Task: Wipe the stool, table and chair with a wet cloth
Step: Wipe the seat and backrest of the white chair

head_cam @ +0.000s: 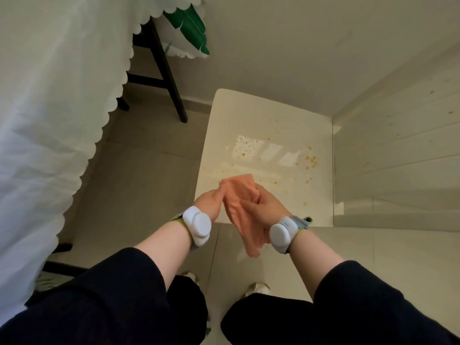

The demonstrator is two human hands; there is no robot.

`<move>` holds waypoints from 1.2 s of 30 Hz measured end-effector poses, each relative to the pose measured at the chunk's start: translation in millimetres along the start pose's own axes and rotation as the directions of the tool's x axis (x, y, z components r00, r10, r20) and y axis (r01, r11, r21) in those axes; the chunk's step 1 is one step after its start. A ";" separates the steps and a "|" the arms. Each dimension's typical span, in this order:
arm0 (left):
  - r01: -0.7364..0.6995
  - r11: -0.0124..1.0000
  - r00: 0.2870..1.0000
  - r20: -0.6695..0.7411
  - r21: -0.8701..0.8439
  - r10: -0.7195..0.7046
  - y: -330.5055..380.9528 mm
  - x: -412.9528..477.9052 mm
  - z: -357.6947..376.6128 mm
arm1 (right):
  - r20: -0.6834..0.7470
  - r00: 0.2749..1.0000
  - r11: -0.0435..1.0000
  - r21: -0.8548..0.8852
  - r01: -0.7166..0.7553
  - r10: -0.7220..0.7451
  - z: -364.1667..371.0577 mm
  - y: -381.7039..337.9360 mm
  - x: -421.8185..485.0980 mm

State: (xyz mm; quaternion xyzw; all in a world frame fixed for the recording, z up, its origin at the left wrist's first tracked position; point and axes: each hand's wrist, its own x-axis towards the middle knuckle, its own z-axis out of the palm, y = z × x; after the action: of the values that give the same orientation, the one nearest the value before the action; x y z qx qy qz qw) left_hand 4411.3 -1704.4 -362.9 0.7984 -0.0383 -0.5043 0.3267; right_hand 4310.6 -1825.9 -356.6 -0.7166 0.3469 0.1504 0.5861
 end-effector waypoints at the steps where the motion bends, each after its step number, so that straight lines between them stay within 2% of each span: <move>1: -0.032 0.995 0.996 -0.083 0.095 0.040 -8.5 15.8 -3.3 | 0.018 1.000 0.998 -0.062 0.023 -0.022 1.5 3.5 11.4; 4: 0.001 0.978 0.964 -0.260 0.209 0.054 -27.9 53.2 -16.2 | 0.129 0.989 0.967 -0.237 0.097 -0.068 6.9 10.0 42.6; 7: 0.054 0.976 0.932 -0.363 0.210 0.026 -48.8 91.0 -17.9 | 0.159 0.975 0.858 -0.467 0.215 -0.158 21.2 27.2 77.6; 9: 0.069 0.978 0.938 -0.346 0.196 0.004 -51.9 109.6 -18.1 | 0.032 0.970 0.728 -0.655 0.202 -0.241 24.5 34.0 93.6; 11: 0.007 0.984 0.942 -0.332 0.177 0.053 -59.1 127.3 -12.1 | -0.141 0.910 0.608 -0.781 0.140 -0.390 32.0 47.8 102.1; 12: -0.033 0.988 0.935 -0.346 0.151 0.084 -62.3 136.7 -9.1 | -0.147 0.873 0.571 -0.804 0.168 -0.464 35.6 55.3 104.4; 14: -0.115 0.989 0.908 -0.394 0.096 0.144 -68.2 154.2 -4.2 | 0.024 0.823 0.431 -0.842 0.323 -0.568 46.1 74.0 110.3; 16: -0.183 0.982 0.889 -0.418 0.045 0.184 -73.0 167.9 -2.5 | 0.248 0.785 0.205 -0.881 0.427 -0.568 55.4 91.9 119.6; 17: -0.208 0.978 0.886 -0.421 0.014 0.195 -74.1 173.1 -2.2 | 0.305 0.764 0.121 -0.888 0.445 -0.568 56.7 96.5 124.6; 19: -0.231 0.971 0.888 -0.424 -0.069 0.181 -77.9 178.0 -3.3 | 0.392 0.690 0.006 -0.867 0.498 -0.608 57.4 93.5 134.0; 20: -0.214 0.973 0.895 -0.418 -0.091 0.157 -76.6 177.5 -3.6 | 0.426 0.644 -0.013 -0.840 0.543 -0.635 56.1 87.5 135.6; 22: -0.175 0.980 0.900 -0.420 -0.097 0.119 -73.4 174.6 -1.9 | 0.446 0.600 0.018 -0.793 0.609 -0.664 51.4 74.9 138.4; 26: -0.137 0.976 0.875 -0.482 -0.170 0.039 -68.6 171.2 1.5 | 0.442 0.597 0.041 -0.781 0.623 -0.670 38.7 55.6 167.6; 29: -0.162 0.970 0.833 -0.553 -0.181 0.036 -72.3 173.2 1.4 | 0.337 0.601 0.091 -0.818 0.568 -0.725 26.8 33.9 211.4; 31: -0.191 0.968 0.809 -0.584 -0.165 0.060 -73.6 170.4 1.9 | 0.229 0.642 0.154 -0.862 0.483 -0.732 21.0 19.3 241.4; 34: -0.240 0.965 0.769 -0.627 -0.105 0.123 -74.6 164.8 2.9 | 0.086 0.773 0.264 -0.912 0.315 -0.628 22.6 6.5 264.8; 36: -0.263 0.961 0.753 -0.641 -0.085 0.149 -75.5 163.8 3.3 | 0.047 0.813 0.332 -0.898 0.289 -0.581 27.7 8.1 257.0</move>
State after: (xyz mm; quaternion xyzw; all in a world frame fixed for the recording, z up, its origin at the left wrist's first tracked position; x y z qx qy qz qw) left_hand 4468.3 -1710.9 -533.9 0.8805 0.0280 -0.1712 0.4411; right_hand 4494.0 -1882.9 -529.9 -0.9904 0.0916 0.0371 0.0962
